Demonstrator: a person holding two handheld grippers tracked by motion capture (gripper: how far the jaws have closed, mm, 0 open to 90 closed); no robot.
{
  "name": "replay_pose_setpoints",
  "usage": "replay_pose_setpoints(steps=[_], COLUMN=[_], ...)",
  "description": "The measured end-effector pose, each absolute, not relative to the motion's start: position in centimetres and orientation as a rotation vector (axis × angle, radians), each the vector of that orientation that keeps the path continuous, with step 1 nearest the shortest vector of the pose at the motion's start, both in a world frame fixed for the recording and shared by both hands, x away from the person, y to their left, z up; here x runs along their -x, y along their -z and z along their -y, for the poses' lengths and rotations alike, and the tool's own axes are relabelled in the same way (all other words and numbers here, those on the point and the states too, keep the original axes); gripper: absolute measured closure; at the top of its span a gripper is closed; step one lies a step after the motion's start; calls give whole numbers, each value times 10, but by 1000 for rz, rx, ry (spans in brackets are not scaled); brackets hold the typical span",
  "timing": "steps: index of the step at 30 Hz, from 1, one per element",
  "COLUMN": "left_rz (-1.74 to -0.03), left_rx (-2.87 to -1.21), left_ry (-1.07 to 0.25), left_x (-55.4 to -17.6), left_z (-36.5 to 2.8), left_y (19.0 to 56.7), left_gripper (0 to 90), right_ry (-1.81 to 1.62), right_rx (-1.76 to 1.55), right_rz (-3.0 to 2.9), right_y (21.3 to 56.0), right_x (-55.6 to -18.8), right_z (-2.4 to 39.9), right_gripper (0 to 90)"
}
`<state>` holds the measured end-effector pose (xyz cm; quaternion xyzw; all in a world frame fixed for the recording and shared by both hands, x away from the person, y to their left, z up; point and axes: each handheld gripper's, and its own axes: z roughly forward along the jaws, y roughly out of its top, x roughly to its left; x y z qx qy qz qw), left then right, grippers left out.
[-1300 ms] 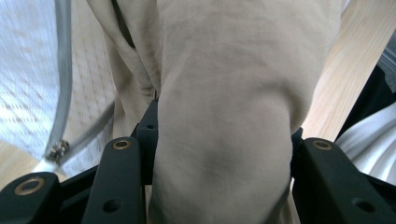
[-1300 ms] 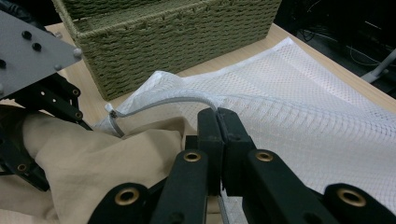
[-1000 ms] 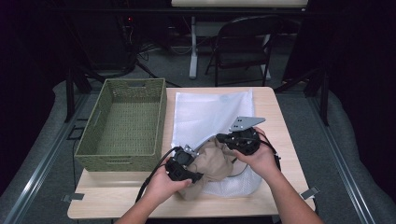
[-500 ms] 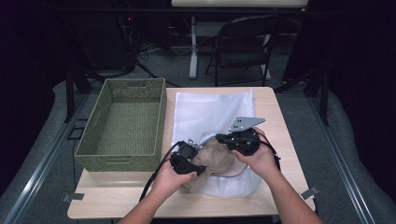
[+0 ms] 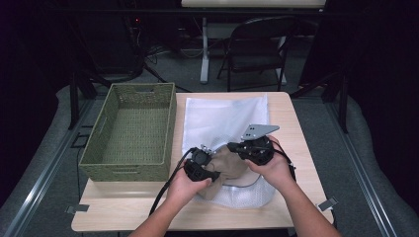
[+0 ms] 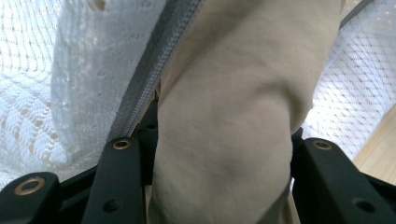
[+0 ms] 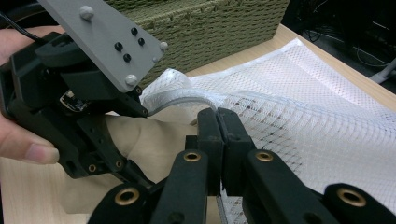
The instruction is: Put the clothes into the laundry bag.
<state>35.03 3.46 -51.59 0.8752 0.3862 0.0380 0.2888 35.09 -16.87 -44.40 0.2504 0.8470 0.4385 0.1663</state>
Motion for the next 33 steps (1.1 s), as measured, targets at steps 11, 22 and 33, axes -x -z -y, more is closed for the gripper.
replay_pose_setpoints(steps=[11,22,33], left_rz=[-1042,-1065,-1078], left_rx=[-2310,-2303,-2293], left_ry=[-142,-219,-231], left_x=[-352,-357,-359], left_z=[-31,-24,-23], left_y=[512,520,532], left_gripper=[523,521,500], right_ry=[-1261,-1256,-1229], right_rx=[-719,-725,-733], right_rz=[-2410,-2418,-2436], right_y=[445,447,455], right_x=[-351,-353,-355], right_z=[168,168,166], right_gripper=[887,887,887])
